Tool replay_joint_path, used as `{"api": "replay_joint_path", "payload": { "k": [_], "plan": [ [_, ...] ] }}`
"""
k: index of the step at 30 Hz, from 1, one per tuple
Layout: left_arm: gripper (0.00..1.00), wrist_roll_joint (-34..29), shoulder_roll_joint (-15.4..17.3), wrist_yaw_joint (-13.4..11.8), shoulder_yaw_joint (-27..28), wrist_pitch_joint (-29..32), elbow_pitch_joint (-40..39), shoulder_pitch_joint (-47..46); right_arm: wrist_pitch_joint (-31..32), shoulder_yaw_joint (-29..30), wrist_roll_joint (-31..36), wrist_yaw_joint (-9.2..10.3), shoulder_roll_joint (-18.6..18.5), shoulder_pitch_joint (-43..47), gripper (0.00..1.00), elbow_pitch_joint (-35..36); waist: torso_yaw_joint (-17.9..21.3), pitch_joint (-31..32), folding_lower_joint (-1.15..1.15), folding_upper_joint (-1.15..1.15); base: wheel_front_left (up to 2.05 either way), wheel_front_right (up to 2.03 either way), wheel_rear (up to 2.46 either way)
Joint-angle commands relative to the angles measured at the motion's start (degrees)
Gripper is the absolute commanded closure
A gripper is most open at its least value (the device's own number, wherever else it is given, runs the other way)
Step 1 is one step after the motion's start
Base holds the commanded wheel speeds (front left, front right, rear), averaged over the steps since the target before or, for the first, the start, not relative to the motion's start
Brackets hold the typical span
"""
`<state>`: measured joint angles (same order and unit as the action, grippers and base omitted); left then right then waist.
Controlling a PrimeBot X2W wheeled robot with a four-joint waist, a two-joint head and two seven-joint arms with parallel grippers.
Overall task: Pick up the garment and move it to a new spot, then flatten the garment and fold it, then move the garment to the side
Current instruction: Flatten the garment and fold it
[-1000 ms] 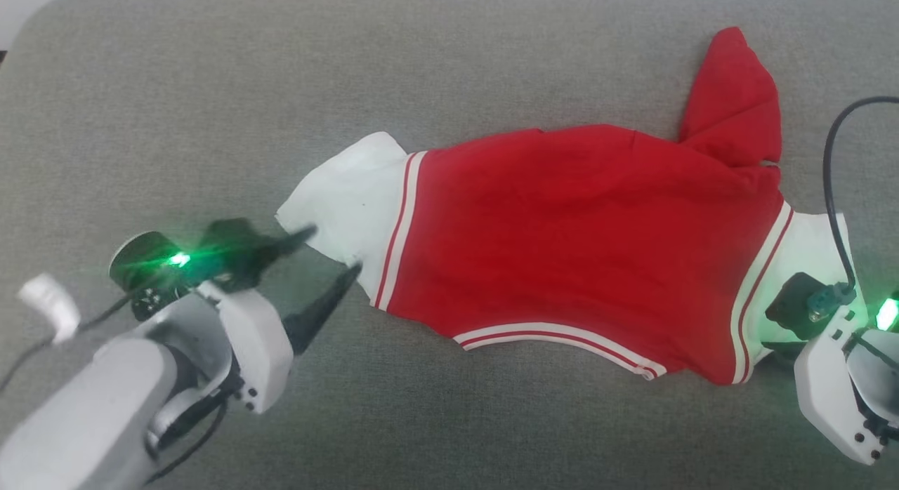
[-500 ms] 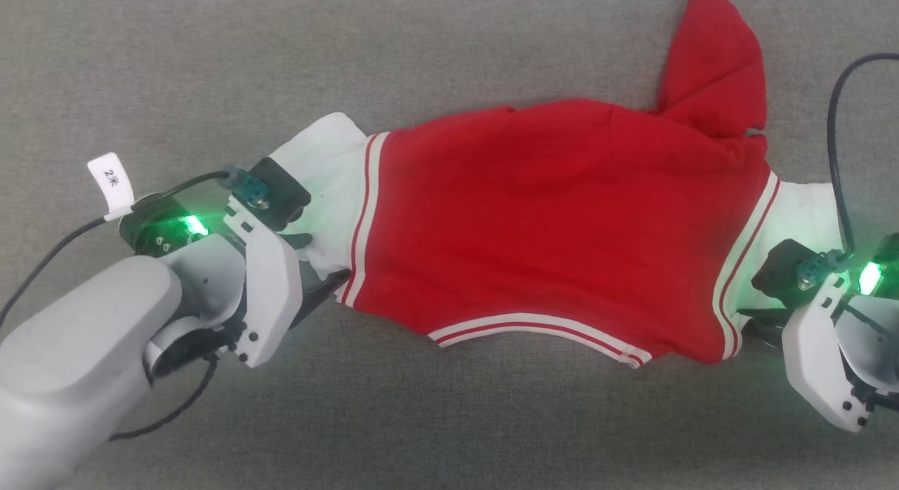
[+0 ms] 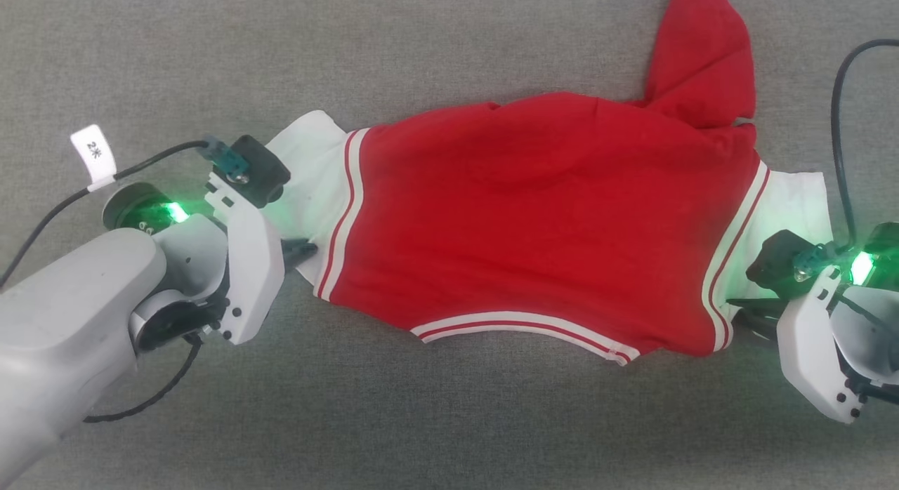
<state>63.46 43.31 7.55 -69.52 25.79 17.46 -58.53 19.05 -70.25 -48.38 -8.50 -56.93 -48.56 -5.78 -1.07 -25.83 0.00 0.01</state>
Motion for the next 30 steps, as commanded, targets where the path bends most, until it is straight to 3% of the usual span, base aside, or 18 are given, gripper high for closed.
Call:
{"api": "replay_joint_path", "payload": {
  "k": [1,9,18,21,24,30],
  "plan": [
    [1.00,0.88,-1.36,-0.16,-3.81,0.43,1.82,3.86,-0.13,-0.76,0.11,1.82,2.00,-0.16,1.00,-3.02,0.17,0.20,0.00,-0.01,0.00,0.00,0.00],
    [1.00,7.50,-0.27,-0.16,-2.25,-9.41,2.09,3.82,-8.12,4.40,-1.94,1.05,-0.17,-0.18,1.00,-1.19,0.99,3.56,0.00,-0.01,0.00,0.00,0.00],
    [1.00,21.49,1.93,-0.11,7.50,-25.30,-8.21,6.63,-14.71,16.58,-5.02,1.05,-4.58,1.86,1.00,0.37,0.78,6.50,0.00,-0.01,0.00,0.00,0.00],
    [1.00,23.02,1.90,-0.11,9.39,-27.20,-8.94,5.84,-14.68,19.28,-6.56,1.05,-4.17,1.70,1.00,0.02,0.79,6.40,0.00,-0.01,0.00,0.00,0.00],
    [1.00,25.62,0.35,-0.10,12.40,-28.43,-7.32,3.29,-13.95,23.14,-9.04,1.05,-2.07,-0.73,1.00,-1.72,0.87,5.34,0.00,-0.01,0.00,0.00,0.00],
    [1.00,28.38,-5.88,-0.10,18.04,-29.02,5.47,-7.60,-10.21,29.19,-12.99,1.05,7.90,-11.81,1.00,-10.31,1.26,0.89,0.00,-0.01,0.00,0.00,0.00]
  ]
}}
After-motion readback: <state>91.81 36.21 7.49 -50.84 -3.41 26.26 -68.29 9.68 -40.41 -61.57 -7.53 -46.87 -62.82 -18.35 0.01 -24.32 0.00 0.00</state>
